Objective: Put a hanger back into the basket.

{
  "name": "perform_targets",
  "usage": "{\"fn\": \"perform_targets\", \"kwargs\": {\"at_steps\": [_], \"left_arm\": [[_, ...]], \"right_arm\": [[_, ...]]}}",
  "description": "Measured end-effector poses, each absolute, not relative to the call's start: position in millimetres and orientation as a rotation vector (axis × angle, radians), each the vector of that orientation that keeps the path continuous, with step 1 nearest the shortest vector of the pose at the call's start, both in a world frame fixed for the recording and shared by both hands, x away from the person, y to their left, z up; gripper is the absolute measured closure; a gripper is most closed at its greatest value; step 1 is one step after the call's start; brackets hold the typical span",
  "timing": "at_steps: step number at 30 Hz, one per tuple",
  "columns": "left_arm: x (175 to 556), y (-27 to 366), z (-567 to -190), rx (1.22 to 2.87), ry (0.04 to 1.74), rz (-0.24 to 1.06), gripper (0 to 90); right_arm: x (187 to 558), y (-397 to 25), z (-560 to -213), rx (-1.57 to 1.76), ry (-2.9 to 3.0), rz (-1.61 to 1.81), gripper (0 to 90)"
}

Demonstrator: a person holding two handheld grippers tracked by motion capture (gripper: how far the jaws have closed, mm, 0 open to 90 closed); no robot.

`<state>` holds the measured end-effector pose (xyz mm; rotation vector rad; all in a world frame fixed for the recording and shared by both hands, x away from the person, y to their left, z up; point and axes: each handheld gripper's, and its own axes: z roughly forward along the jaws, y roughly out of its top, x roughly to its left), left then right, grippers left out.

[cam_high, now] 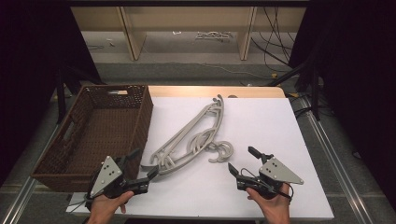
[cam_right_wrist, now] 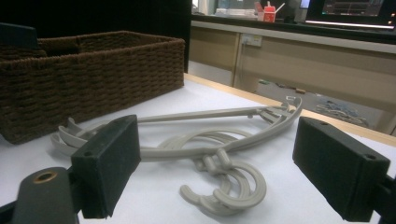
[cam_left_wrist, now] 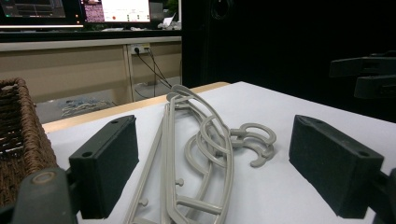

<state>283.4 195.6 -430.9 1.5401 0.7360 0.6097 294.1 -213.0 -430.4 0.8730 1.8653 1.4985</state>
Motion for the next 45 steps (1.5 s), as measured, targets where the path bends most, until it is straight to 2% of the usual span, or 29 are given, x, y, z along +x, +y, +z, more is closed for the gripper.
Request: {"fn": "perform_targets", "kwargs": {"at_steps": [10, 12, 15, 17, 26, 33, 36, 38, 45], "left_arm": [[285.3, 190.7, -432.6, 1.584, 0.718, 0.580, 15.7], [284.9, 187.9, -432.8, 1.604, 0.718, 0.562, 15.7], [285.0, 185.1, -431.9, 1.611, 0.714, 0.553, 15.7], [285.2, 175.0, -430.6, 1.664, 0.686, 0.515, 15.9], [295.1, 139.9, -424.3, 1.826, 0.635, 0.506, 16.9], [321.6, 108.7, -431.2, 1.994, 0.584, 0.487, 18.8], [334.9, 103.0, -436.7, 2.060, 0.603, 0.492, 19.7], [343.0, 98.0, -440.0, 2.107, 0.609, 0.454, 26.8], [366.5, 76.5, -448.7, 2.238, 0.669, 0.437, 26.6]], "right_arm": [[295.1, -214.9, -430.9, 0.889, 1.868, 1.482, 17.0], [295.1, -216.7, -431.3, 0.908, 1.874, 1.458, 22.8], [295.8, -220.6, -430.8, 0.923, 1.866, 1.449, 23.8], [296.8, -221.5, -431.1, 0.935, 1.856, 1.452, 23.7], [296.9, -223.9, -428.7, 0.925, 1.826, 1.465, 22.7], [297.6, -224.7, -428.3, 0.910, 1.842, 1.484, 21.9], [297.3, -223.5, -427.7, 0.895, 1.856, 1.489, 21.6], [296.8, -223.3, -427.3, 0.891, 1.855, 1.475, 21.6], [297.3, -222.3, -427.6, 0.878, 1.877, 1.477, 21.2]]}}
